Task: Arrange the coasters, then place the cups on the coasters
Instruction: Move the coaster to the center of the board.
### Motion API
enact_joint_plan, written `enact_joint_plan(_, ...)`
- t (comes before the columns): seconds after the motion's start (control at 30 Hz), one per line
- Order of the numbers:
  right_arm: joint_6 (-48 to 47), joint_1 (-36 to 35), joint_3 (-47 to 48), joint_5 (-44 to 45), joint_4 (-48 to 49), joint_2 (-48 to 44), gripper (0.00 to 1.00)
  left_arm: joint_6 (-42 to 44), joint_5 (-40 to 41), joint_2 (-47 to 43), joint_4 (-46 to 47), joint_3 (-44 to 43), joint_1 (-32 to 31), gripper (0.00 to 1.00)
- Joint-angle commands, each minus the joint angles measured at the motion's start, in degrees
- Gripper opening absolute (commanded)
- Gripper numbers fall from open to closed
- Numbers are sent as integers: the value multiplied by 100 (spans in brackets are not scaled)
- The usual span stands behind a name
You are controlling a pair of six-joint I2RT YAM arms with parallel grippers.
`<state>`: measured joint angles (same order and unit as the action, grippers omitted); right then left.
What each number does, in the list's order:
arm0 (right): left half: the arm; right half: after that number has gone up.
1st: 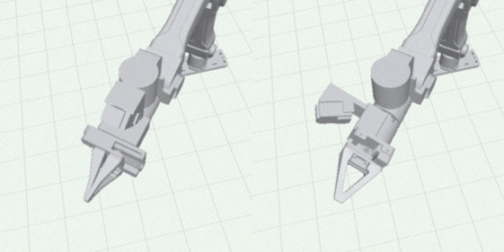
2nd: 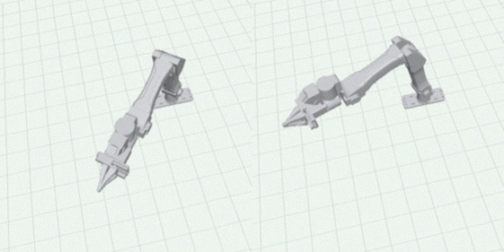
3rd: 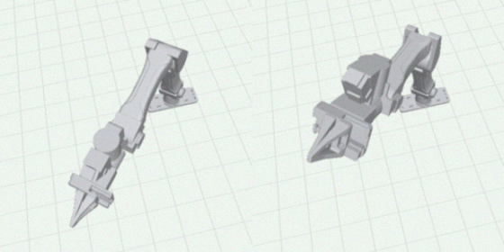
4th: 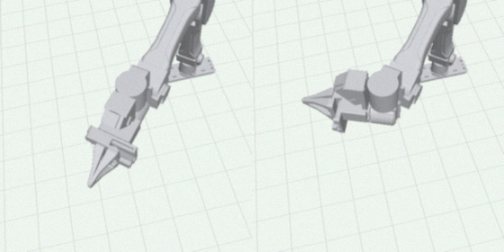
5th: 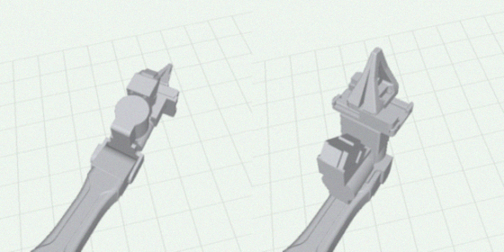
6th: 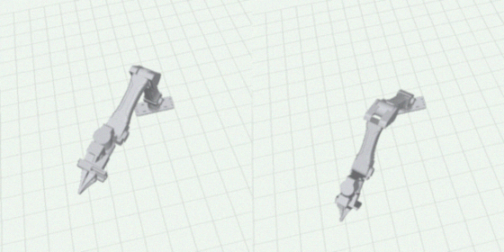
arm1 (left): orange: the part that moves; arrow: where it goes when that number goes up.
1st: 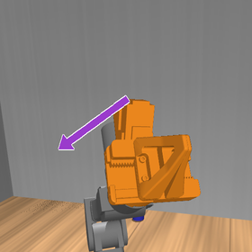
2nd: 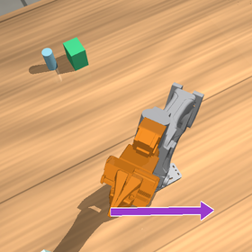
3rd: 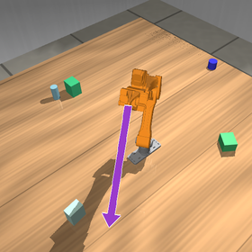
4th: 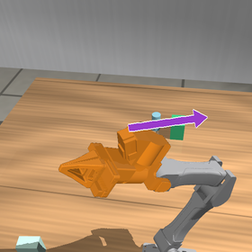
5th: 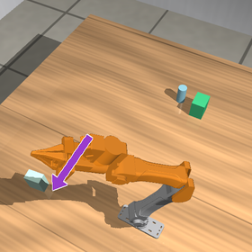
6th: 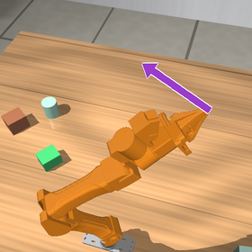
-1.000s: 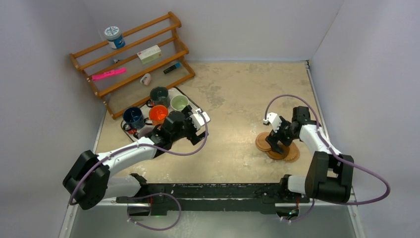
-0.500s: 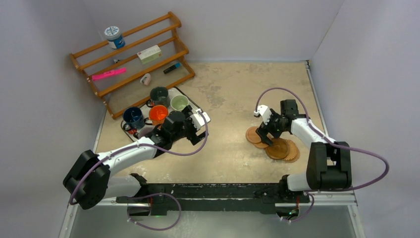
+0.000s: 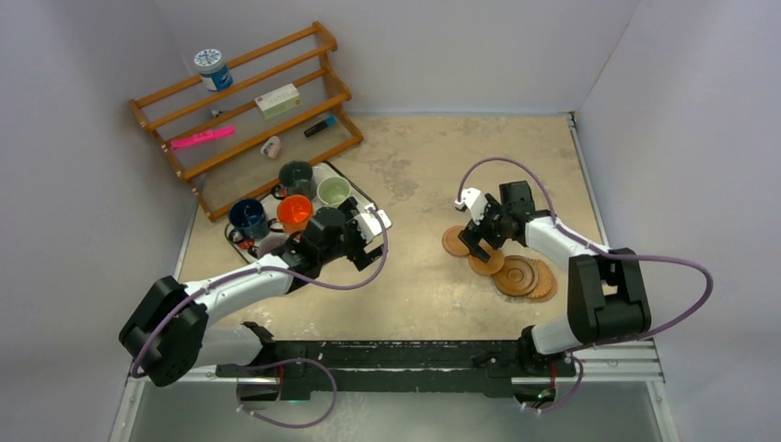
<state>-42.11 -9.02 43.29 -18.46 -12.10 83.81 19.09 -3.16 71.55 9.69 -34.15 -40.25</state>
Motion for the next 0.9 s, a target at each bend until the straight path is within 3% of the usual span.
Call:
enact_joint_plan(0.0, 288, -61, 351, -30, 299, 48, 99, 66, 67, 56, 261, 21, 34, 100)
enact_joint_plan(0.37, 562, -315, 835, -134, 623, 612, 99, 145, 168, 117, 313, 32, 30, 100)
enact_joint_plan(0.87, -757, -373, 725, 101, -1889, -80, 99, 167, 96, 227, 340, 57, 28, 100)
